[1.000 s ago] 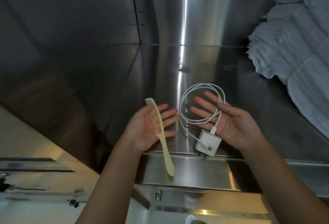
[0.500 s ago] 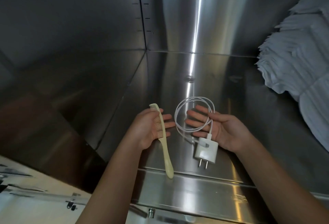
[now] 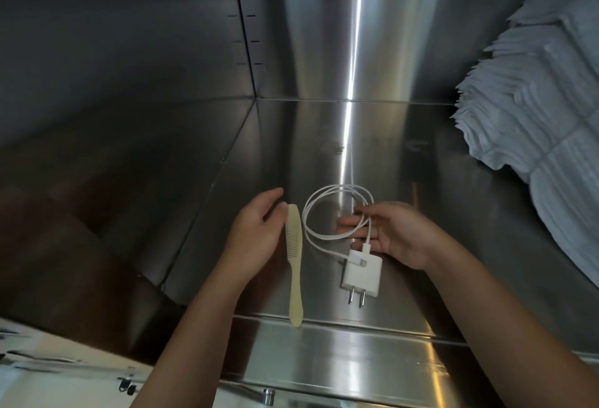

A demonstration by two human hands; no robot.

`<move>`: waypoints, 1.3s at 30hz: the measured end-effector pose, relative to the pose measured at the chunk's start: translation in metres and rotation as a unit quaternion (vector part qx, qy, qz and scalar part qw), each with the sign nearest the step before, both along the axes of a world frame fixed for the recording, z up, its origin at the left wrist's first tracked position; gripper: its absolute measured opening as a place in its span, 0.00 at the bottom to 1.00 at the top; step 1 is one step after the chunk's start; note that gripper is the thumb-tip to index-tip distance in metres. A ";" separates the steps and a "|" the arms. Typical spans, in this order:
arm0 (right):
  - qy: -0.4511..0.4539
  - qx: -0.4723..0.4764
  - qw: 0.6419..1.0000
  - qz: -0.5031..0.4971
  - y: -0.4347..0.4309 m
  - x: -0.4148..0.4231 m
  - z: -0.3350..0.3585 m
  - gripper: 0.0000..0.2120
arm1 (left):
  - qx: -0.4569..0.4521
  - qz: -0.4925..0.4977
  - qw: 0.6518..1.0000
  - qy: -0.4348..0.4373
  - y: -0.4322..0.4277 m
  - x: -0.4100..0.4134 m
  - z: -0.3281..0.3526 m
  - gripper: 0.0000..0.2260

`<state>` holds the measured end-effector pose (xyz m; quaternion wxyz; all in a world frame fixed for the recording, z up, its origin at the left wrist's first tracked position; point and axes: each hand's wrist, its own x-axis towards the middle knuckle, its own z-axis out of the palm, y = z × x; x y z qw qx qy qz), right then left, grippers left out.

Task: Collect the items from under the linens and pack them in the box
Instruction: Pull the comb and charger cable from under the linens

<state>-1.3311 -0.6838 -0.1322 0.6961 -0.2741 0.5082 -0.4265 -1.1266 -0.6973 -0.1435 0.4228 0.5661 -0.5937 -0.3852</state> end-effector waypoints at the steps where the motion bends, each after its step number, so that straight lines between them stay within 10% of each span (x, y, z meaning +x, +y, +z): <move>1: 0.030 -0.011 0.999 -0.011 0.001 0.000 0.001 0.06 | -0.034 -0.026 0.997 -0.065 0.006 0.000 -0.004 0.16; 6: 0.277 -0.088 0.956 -0.035 0.013 0.000 0.003 0.09 | -0.105 -0.129 0.926 -0.338 0.038 -0.003 -0.016 0.23; 15: 0.654 -0.234 0.692 0.199 0.044 0.024 -0.016 0.34 | -0.066 -0.182 0.840 -0.506 0.056 -0.003 -0.031 0.27; 39: 0.698 -0.231 0.654 0.178 0.047 0.059 -0.015 0.30 | -0.096 -0.136 0.861 -0.480 0.048 0.018 -0.015 0.24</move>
